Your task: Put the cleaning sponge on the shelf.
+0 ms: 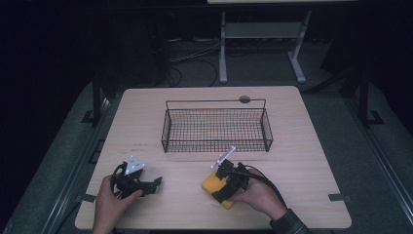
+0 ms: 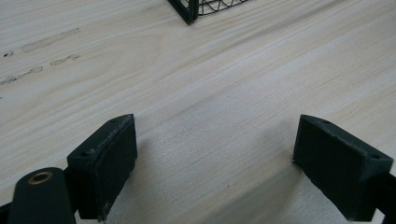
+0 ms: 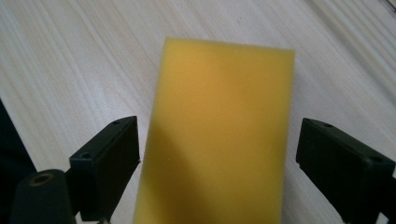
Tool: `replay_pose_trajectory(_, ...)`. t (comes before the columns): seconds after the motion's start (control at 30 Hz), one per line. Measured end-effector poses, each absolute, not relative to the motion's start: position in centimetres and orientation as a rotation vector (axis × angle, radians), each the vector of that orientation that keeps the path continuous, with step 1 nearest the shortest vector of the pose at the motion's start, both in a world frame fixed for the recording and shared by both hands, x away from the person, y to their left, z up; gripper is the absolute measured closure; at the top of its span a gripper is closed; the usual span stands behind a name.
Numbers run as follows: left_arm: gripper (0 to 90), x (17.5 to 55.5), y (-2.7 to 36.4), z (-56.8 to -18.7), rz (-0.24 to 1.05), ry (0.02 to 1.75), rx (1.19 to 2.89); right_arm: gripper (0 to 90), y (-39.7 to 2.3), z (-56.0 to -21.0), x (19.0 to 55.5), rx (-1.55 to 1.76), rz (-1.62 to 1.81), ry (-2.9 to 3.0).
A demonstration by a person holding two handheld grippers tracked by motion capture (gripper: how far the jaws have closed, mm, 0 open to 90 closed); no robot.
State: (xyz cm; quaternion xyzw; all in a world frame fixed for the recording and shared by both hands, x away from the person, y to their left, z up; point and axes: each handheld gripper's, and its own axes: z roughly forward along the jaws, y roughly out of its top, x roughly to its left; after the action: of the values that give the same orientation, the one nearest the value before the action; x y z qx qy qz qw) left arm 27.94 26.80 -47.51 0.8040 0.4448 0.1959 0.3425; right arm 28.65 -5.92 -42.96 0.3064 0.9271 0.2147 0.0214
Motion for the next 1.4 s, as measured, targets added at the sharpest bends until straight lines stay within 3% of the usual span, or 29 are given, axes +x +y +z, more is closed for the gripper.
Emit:
replay_pose_trajectory(0.6,12.6,27.9,26.8,-47.5,0.51,1.156,2.091,14.4,-5.2,-44.7,28.8,0.924,0.586,2.895)
replay_pose_trajectory(0.83,12.6,27.9,26.8,-47.5,0.509,1.156,2.091,19.2,-5.3,-44.7,28.7,0.924,0.589,2.895)
replay_pose_trajectory(1.4,12.6,27.9,26.8,-47.5,0.509,1.156,2.091,21.0,-5.6,-44.2,28.7,0.918,0.607,2.895)
